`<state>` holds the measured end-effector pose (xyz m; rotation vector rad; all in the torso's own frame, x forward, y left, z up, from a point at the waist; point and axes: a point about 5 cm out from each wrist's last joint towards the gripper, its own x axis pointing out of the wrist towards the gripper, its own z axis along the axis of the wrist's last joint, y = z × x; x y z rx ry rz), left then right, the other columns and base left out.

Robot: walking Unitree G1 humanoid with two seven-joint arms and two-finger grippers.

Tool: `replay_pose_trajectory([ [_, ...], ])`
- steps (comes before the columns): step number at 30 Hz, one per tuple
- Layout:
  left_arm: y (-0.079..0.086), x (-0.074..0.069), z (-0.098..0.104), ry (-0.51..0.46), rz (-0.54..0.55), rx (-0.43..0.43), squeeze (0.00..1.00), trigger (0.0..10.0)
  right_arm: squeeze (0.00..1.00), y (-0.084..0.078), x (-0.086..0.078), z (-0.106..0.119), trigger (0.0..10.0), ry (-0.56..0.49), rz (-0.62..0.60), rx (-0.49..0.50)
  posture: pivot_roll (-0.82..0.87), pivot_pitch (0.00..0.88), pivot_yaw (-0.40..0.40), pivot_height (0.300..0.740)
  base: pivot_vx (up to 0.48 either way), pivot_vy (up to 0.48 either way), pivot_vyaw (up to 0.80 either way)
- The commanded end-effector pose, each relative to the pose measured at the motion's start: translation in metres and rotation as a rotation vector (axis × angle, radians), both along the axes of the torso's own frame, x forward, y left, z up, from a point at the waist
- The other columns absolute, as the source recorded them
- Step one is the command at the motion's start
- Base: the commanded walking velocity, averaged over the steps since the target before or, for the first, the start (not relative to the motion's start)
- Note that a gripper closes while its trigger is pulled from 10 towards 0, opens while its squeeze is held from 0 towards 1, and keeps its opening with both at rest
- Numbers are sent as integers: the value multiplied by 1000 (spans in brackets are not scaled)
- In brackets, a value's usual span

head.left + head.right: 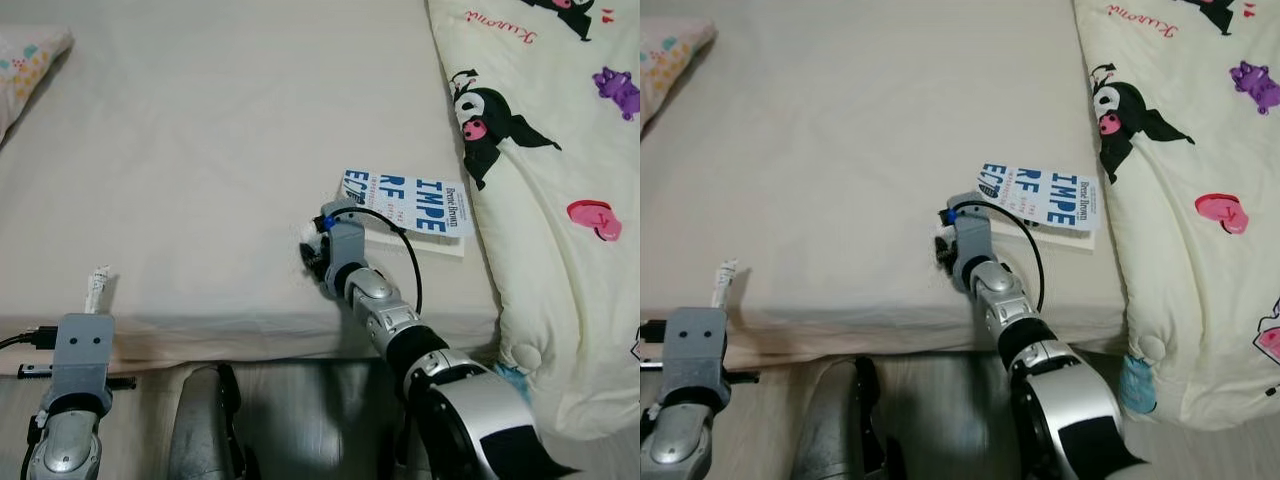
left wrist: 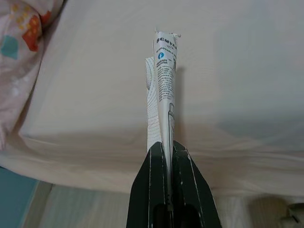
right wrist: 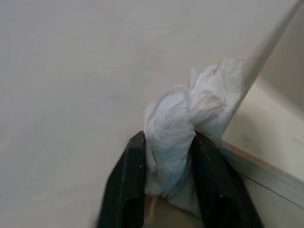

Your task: Clean up the room

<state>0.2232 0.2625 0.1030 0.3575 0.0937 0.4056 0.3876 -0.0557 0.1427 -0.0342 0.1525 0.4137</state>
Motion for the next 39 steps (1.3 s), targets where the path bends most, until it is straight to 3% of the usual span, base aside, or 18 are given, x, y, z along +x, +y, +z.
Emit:
replay_pose_trajectory([
  [1,2,-7,-7,41,16,-9,0,0,0,0,-5,-14,0,61,-7,1,251,442,40,470,0,0,0],
  [5,-3,-3,-7,42,16,-24,0,0,0,0,-4,-12,0,57,1,24,235,418,30,470,0,0,0],
  [9,-7,7,-7,31,17,-41,0,0,0,6,-3,-3,0,49,55,149,218,388,21,470,0,0,0],
  [15,-9,19,-4,13,18,-56,0,0,0,13,-3,5,0,22,122,180,194,353,16,470,0,0,0],
  [19,-16,47,1,-30,16,-113,0,0,0,30,-4,24,0,-31,236,305,142,275,6,470,0,0,0],
  [21,-16,47,1,-30,16,-113,0,0,0,30,-4,24,0,-31,236,305,142,275,6,470,0,0,0],
  [22,-18,55,3,-47,13,-143,0,0,0,34,-7,25,0,-42,277,320,116,245,3,470,0,0,0],
  [23,-29,74,7,-81,-37,-266,0,0,0,35,-15,20,0,-63,343,410,81,201,-1,480,0,0,0],
  [24,-29,74,7,-81,-37,-266,0,0,0,35,-15,20,0,-63,343,410,81,201,-1,480,0,0,0],
  [25,-41,84,13,-123,-102,-348,0,0,0,32,-22,12,0,-72,355,459,75,190,-2,490,0,0,0],
  [27,-41,84,13,-123,-102,-348,0,0,0,32,-22,12,0,-72,355,459,75,190,-2,490,0,0,0],
  [28,-46,88,16,-135,-137,-368,0,1647,0,29,-25,6,0,-65,349,467,54,165,-5,495,0,0,0],
  [29,-58,96,18,-149,-195,-403,0,8196,0,21,-32,-10,0,-38,326,465,5,121,-2,500,0,0,0],
  [30,-68,102,19,-154,-238,-437,0,10000,0,13,-40,-26,0,-13,302,461,0,116,0,505,0,0,0],
  [31,-77,107,19,-148,-269,-466,0,10000,0,5,-46,-38,0,9,278,449,-17,107,4,510,0,0,0],
  [33,-77,107,19,-148,-269,-466,0,10000,0,5,-46,-38,0,9,278,449,-17,107,4,510,0,0,0],
  [36,-93,115,9,-60,-309,-458,0,10000,0,-13,-55,-57,0,32,219,415,-54,78,12,525,-160,0,0],
  [39,-93,115,9,-60,-309,-458,0,10000,0,-13,-55,-57,0,32,219,415,-54,78,12,525,-480,0,0],
])
